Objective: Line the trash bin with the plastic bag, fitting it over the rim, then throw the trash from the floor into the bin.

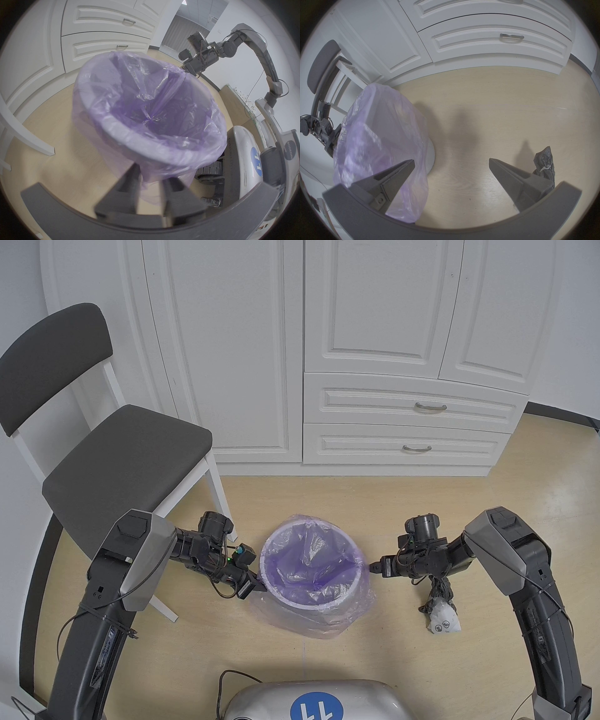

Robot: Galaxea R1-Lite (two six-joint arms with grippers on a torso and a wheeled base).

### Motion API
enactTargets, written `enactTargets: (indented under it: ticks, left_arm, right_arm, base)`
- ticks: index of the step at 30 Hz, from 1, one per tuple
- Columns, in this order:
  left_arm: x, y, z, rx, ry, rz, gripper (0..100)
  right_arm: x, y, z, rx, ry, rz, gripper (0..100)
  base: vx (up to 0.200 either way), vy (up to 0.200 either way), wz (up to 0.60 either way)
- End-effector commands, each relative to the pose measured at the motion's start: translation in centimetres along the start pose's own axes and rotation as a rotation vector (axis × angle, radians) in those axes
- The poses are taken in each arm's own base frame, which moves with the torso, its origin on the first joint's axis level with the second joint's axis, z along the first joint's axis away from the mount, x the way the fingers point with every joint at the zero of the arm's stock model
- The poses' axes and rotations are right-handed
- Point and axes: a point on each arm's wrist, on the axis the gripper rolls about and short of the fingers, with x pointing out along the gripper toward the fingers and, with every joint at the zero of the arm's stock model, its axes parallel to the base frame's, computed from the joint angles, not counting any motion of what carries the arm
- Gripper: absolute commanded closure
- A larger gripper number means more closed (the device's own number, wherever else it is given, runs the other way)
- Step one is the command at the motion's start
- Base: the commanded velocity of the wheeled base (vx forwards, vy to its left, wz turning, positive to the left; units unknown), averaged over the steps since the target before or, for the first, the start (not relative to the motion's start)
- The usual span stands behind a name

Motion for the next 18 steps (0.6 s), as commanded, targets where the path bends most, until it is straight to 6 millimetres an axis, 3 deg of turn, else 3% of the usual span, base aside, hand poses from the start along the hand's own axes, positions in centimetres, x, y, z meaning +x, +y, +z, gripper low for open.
enactTargets:
  ticks: [1, 10, 18]
  left_arm:
    - [0.5, 0.2, -0.9, -0.014, 0.009, -0.004, 100]
    - [1.5, 1.9, -4.1, -0.075, -0.022, 0.051, 100]
    - [2.2, 2.3, -3.9, -0.074, -0.106, 0.077, 100]
  right_arm:
    - [0.1, 0.0, -0.2, 0.001, 0.003, 0.001, 0]
    - [0.4, -0.1, -0.2, 0.000, -0.002, 0.000, 0]
    - [0.4, -0.1, -0.2, 0.002, -0.003, -0.006, 0]
  base:
    - [0.000, 0.000, 0.00]
    - [0.000, 0.000, 0.00]
    - [0.000, 0.000, 0.00]
